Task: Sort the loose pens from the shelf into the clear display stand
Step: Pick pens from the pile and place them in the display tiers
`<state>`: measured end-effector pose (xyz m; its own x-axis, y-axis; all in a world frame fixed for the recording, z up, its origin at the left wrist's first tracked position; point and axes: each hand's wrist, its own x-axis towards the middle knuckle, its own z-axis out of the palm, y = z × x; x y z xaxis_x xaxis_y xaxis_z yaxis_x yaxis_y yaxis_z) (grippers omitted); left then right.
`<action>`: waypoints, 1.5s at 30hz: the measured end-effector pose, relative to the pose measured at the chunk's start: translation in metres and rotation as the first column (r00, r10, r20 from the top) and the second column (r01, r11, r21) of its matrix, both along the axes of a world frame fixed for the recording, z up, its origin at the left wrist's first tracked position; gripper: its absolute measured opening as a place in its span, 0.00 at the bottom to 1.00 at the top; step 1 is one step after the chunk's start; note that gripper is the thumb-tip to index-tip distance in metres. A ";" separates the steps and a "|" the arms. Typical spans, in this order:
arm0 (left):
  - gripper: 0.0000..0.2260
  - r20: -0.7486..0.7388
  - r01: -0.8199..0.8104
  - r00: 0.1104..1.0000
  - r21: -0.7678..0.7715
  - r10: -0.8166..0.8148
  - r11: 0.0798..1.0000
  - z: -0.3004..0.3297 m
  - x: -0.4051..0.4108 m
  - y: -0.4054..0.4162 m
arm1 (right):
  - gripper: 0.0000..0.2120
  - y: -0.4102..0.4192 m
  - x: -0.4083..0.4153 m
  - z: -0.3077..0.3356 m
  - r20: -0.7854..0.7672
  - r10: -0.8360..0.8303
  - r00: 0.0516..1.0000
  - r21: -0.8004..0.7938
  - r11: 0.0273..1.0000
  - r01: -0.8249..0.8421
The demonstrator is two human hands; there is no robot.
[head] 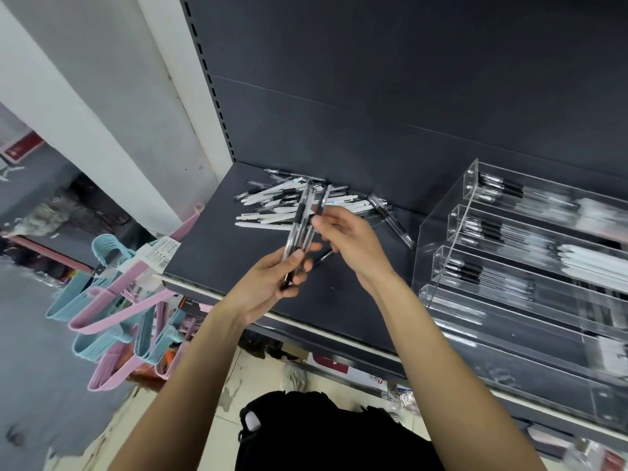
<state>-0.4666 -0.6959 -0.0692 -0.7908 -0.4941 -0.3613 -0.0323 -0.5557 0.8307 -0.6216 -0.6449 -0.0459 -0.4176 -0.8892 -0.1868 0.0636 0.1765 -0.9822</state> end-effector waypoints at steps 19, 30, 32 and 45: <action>0.10 0.088 -0.398 0.916 0.085 0.391 0.913 -0.019 0.036 0.033 | 0.09 -0.004 -0.009 0.027 0.091 -0.308 0.947 -0.093 0.944 0.316; 0.11 0.002 -0.620 0.783 0.070 0.621 0.781 -0.022 -0.014 0.046 | 0.01 0.034 0.071 -0.040 0.078 -0.268 0.960 0.174 0.952 0.251; 0.11 -0.005 -0.623 0.780 0.081 0.626 0.778 -0.022 -0.016 0.047 | 0.02 0.033 0.075 -0.042 0.046 -0.273 0.961 0.197 0.946 0.259; 0.14 -0.023 -0.444 0.896 0.007 0.444 0.896 -0.022 -0.011 0.061 | 0.04 0.056 0.069 -0.027 -0.145 -0.115 0.983 0.103 0.986 0.130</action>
<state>-0.4778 -0.6347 -0.0913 -0.4971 -0.7953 -0.3470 0.2375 -0.5093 0.8271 -0.5530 -0.5889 -0.0734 -0.5509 -0.8065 -0.2147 -0.0430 0.2844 -0.9577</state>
